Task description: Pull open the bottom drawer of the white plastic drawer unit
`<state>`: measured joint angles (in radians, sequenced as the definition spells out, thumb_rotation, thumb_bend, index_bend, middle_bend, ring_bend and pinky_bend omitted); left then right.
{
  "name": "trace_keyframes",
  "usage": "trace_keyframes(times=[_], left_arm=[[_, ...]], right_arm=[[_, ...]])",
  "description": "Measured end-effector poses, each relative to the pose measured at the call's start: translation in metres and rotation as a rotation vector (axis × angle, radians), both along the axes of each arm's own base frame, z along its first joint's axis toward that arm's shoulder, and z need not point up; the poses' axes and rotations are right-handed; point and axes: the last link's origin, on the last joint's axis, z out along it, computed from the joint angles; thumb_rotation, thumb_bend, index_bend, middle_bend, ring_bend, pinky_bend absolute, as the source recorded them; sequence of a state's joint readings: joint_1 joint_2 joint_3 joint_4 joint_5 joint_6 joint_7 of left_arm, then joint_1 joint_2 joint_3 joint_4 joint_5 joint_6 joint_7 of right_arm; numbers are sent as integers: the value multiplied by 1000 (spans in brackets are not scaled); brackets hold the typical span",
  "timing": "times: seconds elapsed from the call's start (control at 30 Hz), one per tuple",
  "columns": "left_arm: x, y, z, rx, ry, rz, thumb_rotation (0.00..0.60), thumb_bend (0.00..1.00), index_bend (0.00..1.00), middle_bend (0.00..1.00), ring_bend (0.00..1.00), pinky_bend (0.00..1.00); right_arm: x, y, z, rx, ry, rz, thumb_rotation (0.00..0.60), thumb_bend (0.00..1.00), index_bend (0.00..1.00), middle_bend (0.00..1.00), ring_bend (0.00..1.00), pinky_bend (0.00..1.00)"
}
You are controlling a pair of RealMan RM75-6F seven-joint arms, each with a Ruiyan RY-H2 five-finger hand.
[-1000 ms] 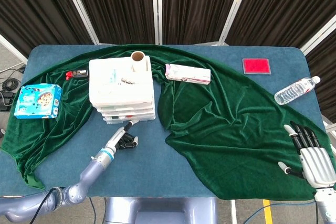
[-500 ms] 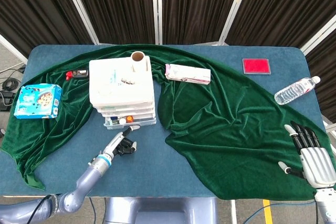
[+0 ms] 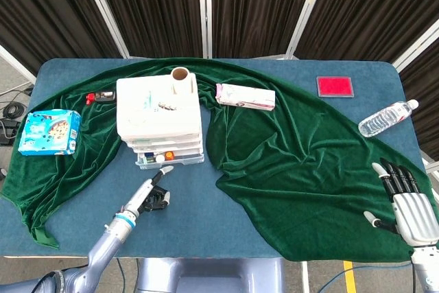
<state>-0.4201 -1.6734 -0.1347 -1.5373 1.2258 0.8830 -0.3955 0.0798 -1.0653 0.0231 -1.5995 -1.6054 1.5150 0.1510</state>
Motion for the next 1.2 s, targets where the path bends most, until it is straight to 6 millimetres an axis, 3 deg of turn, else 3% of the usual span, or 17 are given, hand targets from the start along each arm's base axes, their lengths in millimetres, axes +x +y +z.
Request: trace_keyframes(times=[0.33,0.53,1.2], left_arm=[[12,-13,18,255,319,-226,600,643,24,829,760,788],[24,-8,24,314,472,-234,600,642,61,835,763,788],[31,21,11,222,548,-109,600,643,114,842,767,788]], right_arm=[[1,1,-1,6,-2,3,600,62,44,0,0,0],[1,1,0,6,-2,1,600,61,44,0,0,0],[0,0,0,7,-5,2,600,61,43,0,0,0]])
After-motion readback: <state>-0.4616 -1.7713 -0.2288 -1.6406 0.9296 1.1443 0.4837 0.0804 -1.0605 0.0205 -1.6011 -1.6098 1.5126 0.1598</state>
